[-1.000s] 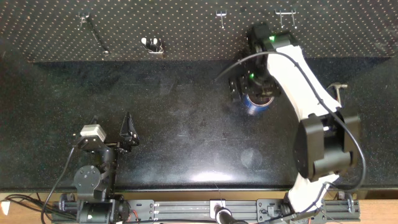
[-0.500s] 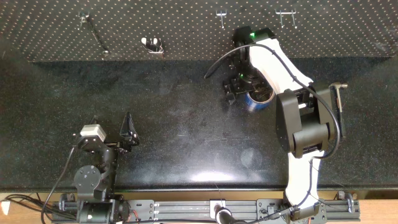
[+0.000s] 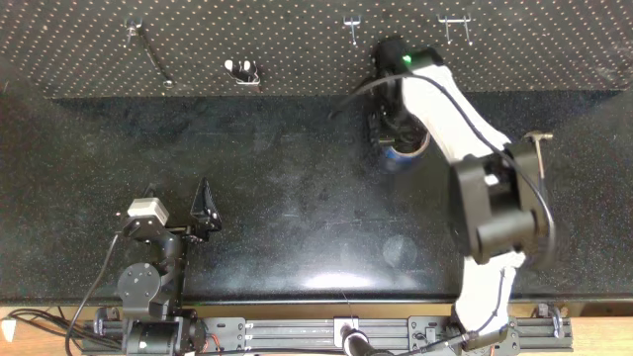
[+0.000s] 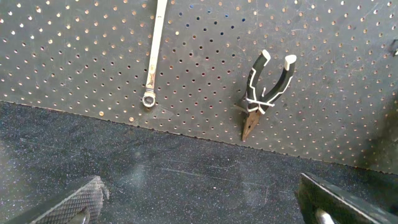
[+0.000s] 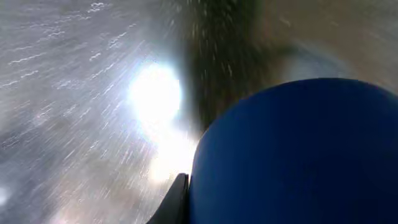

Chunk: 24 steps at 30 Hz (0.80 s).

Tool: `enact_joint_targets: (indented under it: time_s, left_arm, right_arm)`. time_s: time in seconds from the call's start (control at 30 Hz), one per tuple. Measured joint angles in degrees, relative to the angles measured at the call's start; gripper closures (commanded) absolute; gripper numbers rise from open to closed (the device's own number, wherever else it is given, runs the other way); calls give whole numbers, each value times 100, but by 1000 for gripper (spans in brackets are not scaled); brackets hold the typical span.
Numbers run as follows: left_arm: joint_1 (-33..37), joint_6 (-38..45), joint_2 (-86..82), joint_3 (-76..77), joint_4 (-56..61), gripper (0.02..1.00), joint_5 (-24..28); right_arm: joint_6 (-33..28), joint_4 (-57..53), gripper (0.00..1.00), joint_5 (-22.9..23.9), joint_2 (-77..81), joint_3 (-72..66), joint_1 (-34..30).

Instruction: Place Tools Onto Pegboard

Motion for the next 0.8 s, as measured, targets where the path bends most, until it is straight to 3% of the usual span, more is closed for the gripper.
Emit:
enact_joint_targets:
  time_s: [0.17, 0.23, 0.53, 0.8]
  left_arm:
    - [0, 0, 0, 4, 4, 23, 0]
    - [0, 0, 0, 4, -11, 23, 0]
    - [0, 0, 0, 4, -11, 23, 0]
    - [0, 0, 0, 4, -11, 23, 0]
  right_arm:
    - [911, 3797, 923, 72, -3742, -3792, -66]
    - [1088, 4116, 925, 273, -4354, -4376, 133]
    - [785, 4601, 925, 678, -4186, -2159, 1475]
    - [1231, 4210, 925, 1270, -2975, -1075, 1600]
